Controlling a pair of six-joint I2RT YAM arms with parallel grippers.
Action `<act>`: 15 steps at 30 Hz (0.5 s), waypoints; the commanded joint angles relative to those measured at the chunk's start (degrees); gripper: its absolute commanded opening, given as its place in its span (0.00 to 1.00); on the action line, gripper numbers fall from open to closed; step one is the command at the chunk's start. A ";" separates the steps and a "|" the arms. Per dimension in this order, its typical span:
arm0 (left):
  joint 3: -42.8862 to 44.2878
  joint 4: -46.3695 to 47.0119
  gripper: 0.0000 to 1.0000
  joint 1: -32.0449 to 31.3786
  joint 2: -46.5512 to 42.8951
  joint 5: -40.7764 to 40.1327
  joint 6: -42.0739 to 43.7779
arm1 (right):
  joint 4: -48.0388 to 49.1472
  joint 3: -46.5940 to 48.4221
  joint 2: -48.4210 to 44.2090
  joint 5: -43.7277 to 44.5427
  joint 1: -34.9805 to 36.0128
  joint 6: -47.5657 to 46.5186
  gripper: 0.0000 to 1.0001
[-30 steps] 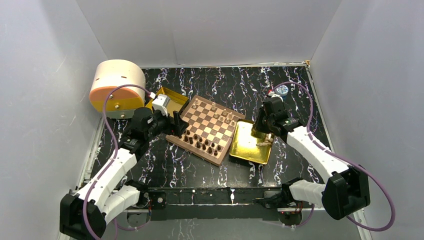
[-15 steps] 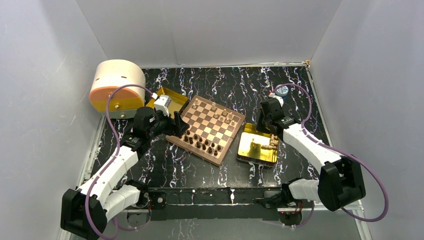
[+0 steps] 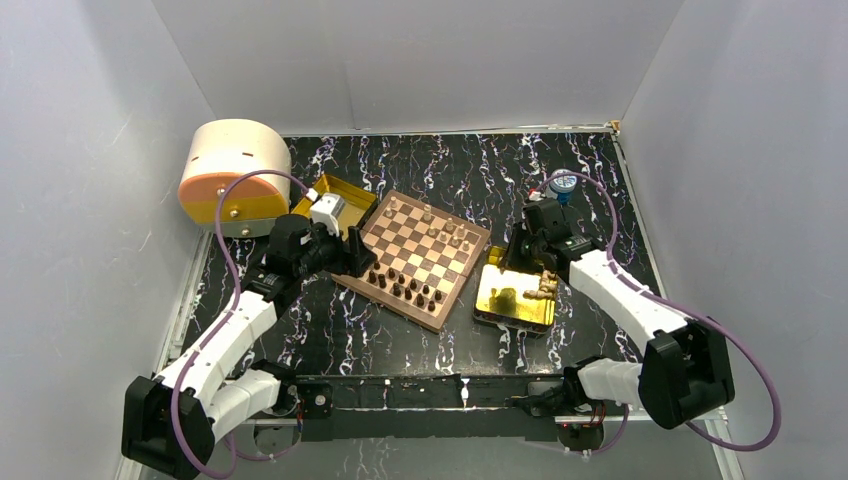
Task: Set up the chess pieces on the board
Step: Pick up the chess piece from the storage box.
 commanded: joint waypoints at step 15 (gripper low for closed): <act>4.53 2.54 0.63 -10.47 -1.28 22.43 44.84 | 1.32 5.52 -3.55 -43.04 3.72 -5.30 0.13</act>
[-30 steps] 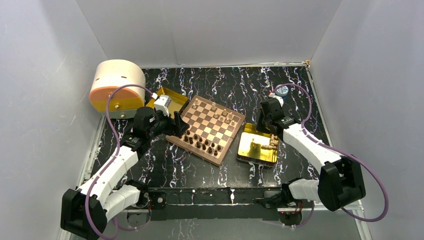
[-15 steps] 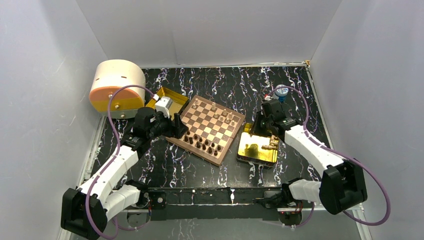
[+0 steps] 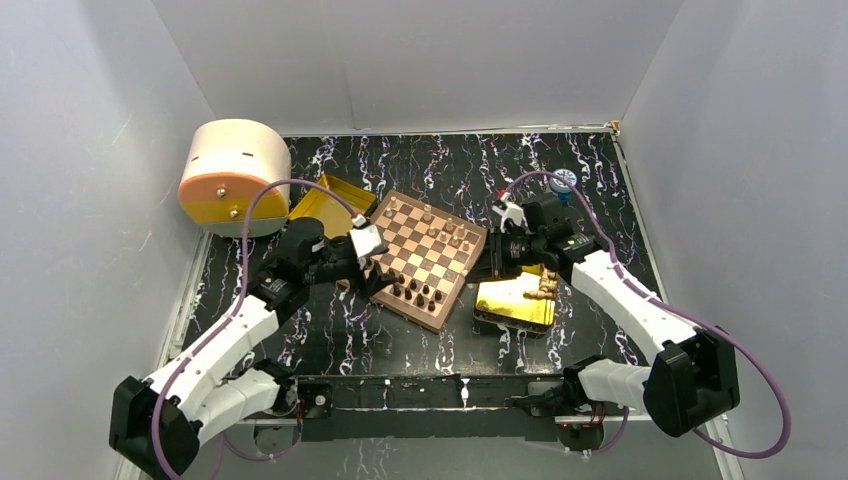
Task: Set up the chess pieces on the board
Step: Pick up the chess piece from the storage box.
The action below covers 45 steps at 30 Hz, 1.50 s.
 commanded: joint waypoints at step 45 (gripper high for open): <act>8.95 -5.27 0.07 -20.99 8.70 -8.72 25.31 | 12.37 3.54 3.39 -13.43 12.92 4.89 0.38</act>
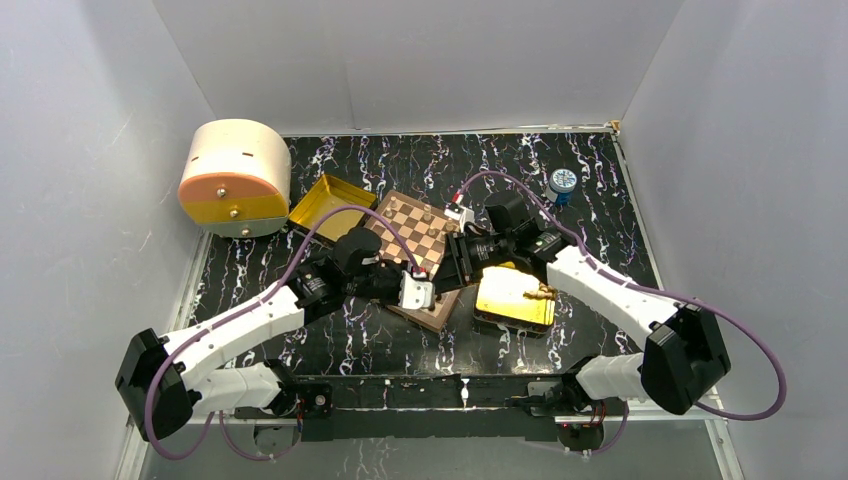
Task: Set up the chess pieces on the board
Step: Pick up the chess piece from the storage box.
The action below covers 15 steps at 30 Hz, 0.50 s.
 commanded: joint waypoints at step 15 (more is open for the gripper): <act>-11.40 11.15 0.04 3.61 -11.06 -17.89 -28.62 | -19.85 2.33 -8.99 35.78 0.04 -23.30 0.52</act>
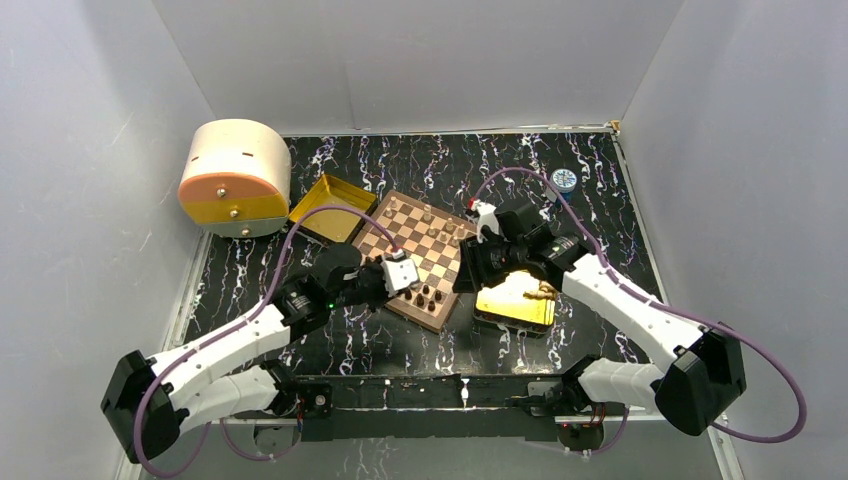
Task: Set up the chess pieces on the board
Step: Pick up the chess piece from the storage box, then adjust the storage box at the center of the board.
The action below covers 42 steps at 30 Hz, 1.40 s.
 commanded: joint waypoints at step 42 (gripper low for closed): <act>-7.70 7.22 0.02 3.54 -23.39 -19.90 -1.56 | 0.34 -0.24 17.03 27.70 9.20 -19.81 0.38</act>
